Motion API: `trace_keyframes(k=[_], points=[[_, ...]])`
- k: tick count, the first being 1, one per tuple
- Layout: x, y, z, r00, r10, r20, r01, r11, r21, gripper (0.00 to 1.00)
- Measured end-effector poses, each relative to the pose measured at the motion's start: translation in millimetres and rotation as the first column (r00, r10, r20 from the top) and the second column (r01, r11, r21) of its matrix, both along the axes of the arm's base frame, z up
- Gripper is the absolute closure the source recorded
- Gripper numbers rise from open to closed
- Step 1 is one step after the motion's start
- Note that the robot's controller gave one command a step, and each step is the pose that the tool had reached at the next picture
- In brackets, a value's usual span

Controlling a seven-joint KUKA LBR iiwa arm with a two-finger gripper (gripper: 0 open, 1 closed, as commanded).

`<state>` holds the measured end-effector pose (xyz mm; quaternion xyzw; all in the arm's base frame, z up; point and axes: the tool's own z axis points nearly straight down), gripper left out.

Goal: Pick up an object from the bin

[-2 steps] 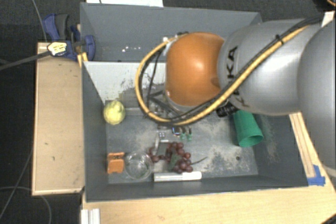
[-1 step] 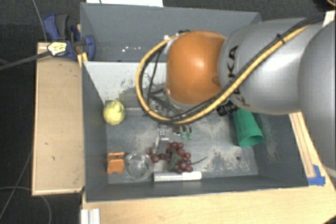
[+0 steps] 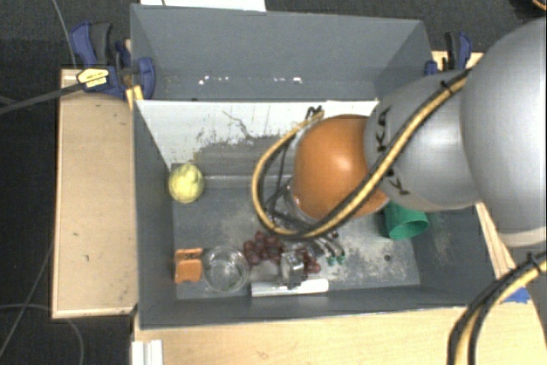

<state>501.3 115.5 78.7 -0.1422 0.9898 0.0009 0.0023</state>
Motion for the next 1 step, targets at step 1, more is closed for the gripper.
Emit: trace_keyframes(k=[1], points=[[-6.6,24.9,82.5,0.966,0.257,0.007,-0.257,0.966,0.000,0.00]])
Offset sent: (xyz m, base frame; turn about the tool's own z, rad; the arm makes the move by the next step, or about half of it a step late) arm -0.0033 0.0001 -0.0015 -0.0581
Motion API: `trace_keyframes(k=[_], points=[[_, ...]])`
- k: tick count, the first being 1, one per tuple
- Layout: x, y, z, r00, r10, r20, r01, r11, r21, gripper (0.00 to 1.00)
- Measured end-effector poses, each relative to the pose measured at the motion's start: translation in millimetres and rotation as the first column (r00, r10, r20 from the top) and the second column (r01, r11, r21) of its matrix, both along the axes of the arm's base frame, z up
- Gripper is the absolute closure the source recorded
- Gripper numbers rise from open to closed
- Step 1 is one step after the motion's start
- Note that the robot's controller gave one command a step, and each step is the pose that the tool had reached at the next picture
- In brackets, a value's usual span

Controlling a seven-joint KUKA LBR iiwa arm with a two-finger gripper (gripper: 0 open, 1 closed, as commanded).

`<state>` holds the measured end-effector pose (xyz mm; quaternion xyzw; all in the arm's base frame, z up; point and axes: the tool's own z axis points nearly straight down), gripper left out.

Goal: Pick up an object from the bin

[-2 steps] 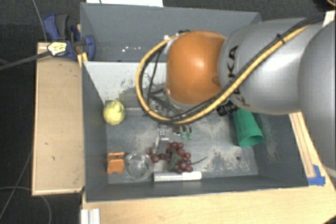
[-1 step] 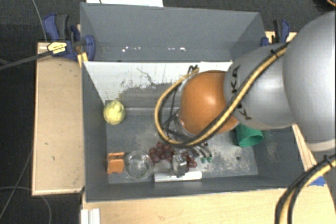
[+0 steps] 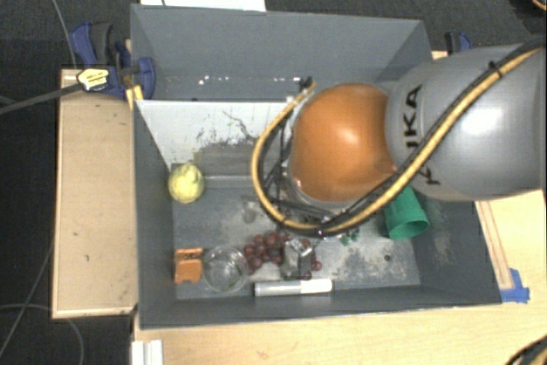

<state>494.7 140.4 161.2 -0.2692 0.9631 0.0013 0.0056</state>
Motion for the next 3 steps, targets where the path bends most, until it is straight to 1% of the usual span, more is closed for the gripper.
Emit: trace_keyframes(k=[1,2,3], points=[[3.2,-25.4,-85.2,0.979,-0.201,-0.013,0.201,0.980,-0.006,0.00],[20.2,-36.5,-90.9,0.996,-0.090,0.001,0.090,0.996,0.002,0.00],[6.6,-25.9,-84.6,0.981,-0.193,-0.009,0.193,0.981,-0.002,1.00]])
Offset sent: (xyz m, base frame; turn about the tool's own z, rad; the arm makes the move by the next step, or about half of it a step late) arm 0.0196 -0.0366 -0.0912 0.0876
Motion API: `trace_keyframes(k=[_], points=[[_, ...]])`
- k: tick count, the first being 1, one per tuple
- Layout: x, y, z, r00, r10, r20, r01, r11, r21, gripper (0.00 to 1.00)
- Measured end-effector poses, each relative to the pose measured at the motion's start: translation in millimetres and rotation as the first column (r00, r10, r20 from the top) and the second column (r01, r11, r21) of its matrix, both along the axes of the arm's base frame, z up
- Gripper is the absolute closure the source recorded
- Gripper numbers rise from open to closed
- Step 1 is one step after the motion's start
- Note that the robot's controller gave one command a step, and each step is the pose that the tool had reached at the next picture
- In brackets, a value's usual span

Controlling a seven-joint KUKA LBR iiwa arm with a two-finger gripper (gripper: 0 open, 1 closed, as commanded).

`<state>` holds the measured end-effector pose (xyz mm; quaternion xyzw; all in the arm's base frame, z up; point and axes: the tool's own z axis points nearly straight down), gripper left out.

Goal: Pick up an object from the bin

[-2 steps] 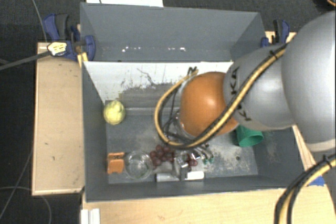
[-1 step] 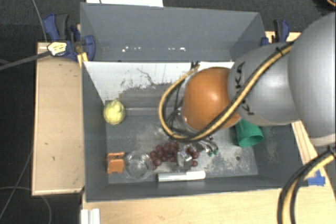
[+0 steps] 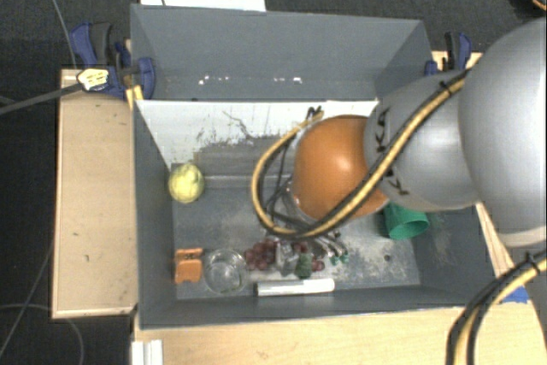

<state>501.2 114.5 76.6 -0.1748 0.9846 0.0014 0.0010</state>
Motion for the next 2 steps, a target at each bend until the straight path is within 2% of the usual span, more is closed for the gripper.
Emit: trace_keyframes(k=[2], points=[[-0.4,-0.1,7.3,1.000,-0.001,0.001,0.001,1.000,0.000,1.00]])
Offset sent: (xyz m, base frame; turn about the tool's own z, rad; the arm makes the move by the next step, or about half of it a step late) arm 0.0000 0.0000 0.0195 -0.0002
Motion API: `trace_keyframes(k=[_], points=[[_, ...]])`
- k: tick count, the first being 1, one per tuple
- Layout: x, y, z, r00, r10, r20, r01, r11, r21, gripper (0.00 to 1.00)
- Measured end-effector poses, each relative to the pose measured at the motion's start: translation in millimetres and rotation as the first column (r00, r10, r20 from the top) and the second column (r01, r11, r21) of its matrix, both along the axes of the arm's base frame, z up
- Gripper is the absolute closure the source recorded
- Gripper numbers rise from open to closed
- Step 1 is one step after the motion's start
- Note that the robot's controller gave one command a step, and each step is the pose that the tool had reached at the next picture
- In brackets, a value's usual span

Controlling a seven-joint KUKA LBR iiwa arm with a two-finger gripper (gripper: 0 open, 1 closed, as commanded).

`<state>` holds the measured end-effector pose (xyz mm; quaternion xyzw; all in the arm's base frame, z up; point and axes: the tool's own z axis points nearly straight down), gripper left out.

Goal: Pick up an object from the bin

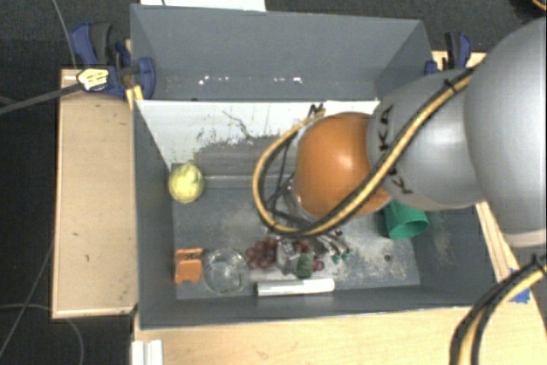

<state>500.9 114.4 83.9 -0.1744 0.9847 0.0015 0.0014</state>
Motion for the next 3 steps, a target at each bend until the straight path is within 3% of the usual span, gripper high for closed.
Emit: trace_keyframes(k=[2,3], points=[[-2.0,-0.3,41.2,1.000,-0.003,-0.008,0.003,1.000,-0.001,1.00],[0.7,0.3,64.6,1.000,-0.006,0.001,0.006,1.000,0.001,1.00]])
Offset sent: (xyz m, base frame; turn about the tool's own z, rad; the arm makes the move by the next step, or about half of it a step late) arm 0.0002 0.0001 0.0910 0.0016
